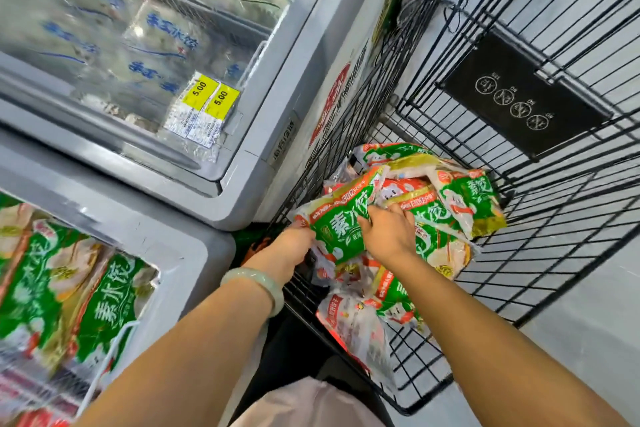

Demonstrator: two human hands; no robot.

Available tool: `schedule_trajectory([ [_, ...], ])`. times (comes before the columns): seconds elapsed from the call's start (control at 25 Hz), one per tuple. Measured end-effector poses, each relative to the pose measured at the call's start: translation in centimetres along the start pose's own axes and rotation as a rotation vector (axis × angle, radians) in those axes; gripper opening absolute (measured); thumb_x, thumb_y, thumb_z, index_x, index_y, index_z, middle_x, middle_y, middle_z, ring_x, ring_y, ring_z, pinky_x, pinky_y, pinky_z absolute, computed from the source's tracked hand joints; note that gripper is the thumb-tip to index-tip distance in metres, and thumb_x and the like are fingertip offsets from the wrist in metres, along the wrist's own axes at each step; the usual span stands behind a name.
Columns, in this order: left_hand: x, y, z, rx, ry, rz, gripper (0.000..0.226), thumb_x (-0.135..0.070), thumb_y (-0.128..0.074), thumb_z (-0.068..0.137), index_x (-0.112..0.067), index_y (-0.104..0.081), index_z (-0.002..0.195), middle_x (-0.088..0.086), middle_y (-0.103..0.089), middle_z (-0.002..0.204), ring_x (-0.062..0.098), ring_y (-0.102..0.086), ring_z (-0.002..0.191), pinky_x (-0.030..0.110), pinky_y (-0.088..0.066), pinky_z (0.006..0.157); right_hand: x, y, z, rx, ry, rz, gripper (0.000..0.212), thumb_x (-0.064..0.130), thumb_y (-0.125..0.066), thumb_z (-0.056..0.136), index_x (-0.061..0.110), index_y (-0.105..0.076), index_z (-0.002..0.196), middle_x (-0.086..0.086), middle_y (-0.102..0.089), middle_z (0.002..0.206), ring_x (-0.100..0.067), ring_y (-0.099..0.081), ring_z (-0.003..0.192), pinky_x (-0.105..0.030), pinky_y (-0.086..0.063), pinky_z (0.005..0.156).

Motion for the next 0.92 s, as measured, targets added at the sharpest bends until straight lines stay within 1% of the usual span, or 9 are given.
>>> schedule_trajectory([
  [0.12,-1.0,1.0,-3.9,-0.022,-0.09,0.033,0.041,-0.007,-0.04,0.098,0.002,-0.043,0.138,0.019,-0.052,0.135,0.031,-0.051,0.125,0.038,-0.039,0.104,0.2,3.4,-3.2,-0.026,-0.001,0.125,0.039,0.042,-0.036,0.099,0.012,-0.059,0.108,-0.013,-0.061,0.11,-0.031,-0.045,0.119,-0.037,-0.037,0.092],
  [0.24,-1.5,2.4,-7.5,0.001,-0.154,0.034,0.032,-0.007,-0.042,0.096,-0.001,-0.053,0.126,0.002,-0.057,0.087,0.02,-0.055,0.083,0.043,-0.043,0.1,-1.0,5.5,-5.6,0.04,-0.127,0.503,0.031,0.039,-0.045,0.097,0.011,-0.058,0.092,-0.009,-0.054,0.086,-0.027,-0.054,0.091,-0.035,-0.044,0.076],
  [0.36,-1.2,4.2,-10.6,-0.008,-0.183,0.039,0.018,-0.016,-0.043,0.096,-0.022,-0.051,0.08,-0.005,-0.045,0.073,0.012,-0.046,0.063,0.035,-0.054,0.068,-0.5,8.7,-7.6,0.058,-0.212,0.801,0.053,0.033,-0.058,0.092,0.003,-0.047,0.135,-0.014,-0.053,0.119,-0.025,-0.055,0.098,-0.032,-0.04,0.091],
  [0.44,-0.3,5.9,-13.1,-0.025,-0.212,-0.008,0.012,-0.028,-0.05,0.091,-0.023,-0.048,0.08,-0.004,-0.044,0.075,0.012,-0.045,0.062,0.023,-0.045,0.043,1.1,11.3,-9.2,0.082,-0.19,0.95,0.042,0.021,-0.063,0.09,0.001,-0.053,0.126,-0.01,-0.054,0.118,-0.028,-0.056,0.108,-0.028,-0.04,0.087],
  [0.52,0.9,6.6,-13.4,0.019,-0.175,-0.066,0.03,-0.043,-0.053,0.09,-0.018,-0.051,0.107,-0.002,-0.048,0.091,0.018,-0.054,0.081,0.024,-0.041,0.05,2.5,12.8,-9.7,0.171,-0.149,1.049,0.014,0.015,-0.065,0.086,0.007,-0.06,0.096,-0.008,-0.06,0.097,-0.024,-0.061,0.084,-0.024,-0.044,0.066],
  [0.6,2.5,8.0,-15.5,0.098,-0.118,-0.115,0.064,-0.064,-0.047,0.086,-0.015,-0.047,0.126,0.003,-0.051,0.115,0.026,-0.054,0.107,0.031,-0.046,0.069,4.5,13.8,-11.1,0.237,-0.109,1.077,0.017,0.018,-0.067,0.083,0.01,-0.059,0.096,-0.009,-0.061,0.086,-0.02,-0.057,0.067,-0.022,-0.045,0.052],
  [0.72,4.6,10.8,-17.5,0.21,-0.125,-0.183,0.1,-0.092,-0.05,0.051,-0.017,-0.059,0.117,0.006,-0.067,0.112,0.026,-0.064,0.099,0.038,-0.049,0.083,9.1,14.3,-13.8,0.306,-0.046,1.149,0.018,0.017,-0.064,0.084,0.007,-0.065,0.099,-0.009,-0.071,0.078,-0.025,-0.062,0.068,-0.03,-0.05,0.066],
  [0.84,6.9,14.6,-20.7,0.341,-0.238,-0.447,0.06,-0.065,-0.062,0.074,-0.014,-0.065,0.105,0.003,-0.075,0.08,0.014,-0.072,0.065,0.027,-0.056,0.064,15.1,13.1,-17.3,0.382,0.053,1.166,0.015,0.017,-0.061,0.084,0.009,-0.065,0.097,-0.005,-0.074,0.075,-0.023,-0.065,0.068,-0.033,-0.051,0.072],
  [0.92,9.0,17.6,-22.7,0.354,-0.325,-0.59,0.037,-0.042,-0.062,0.086,-0.014,-0.067,0.11,0.002,-0.076,0.093,0.013,-0.074,0.074,0.029,-0.059,0.078,19.2,11.6,-19.6,0.429,0.113,1.136,0.027,0.019,-0.064,0.082,0.008,-0.064,0.107,-0.011,-0.073,0.091,-0.026,-0.066,0.074,-0.04,-0.052,0.084],
])
Point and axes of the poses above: each hand's wrist, its own z-axis towards the middle knuckle, its own y-axis out of the back of the hand, x = y × z, the point moved 5 cm from there along z, towards the middle knuckle
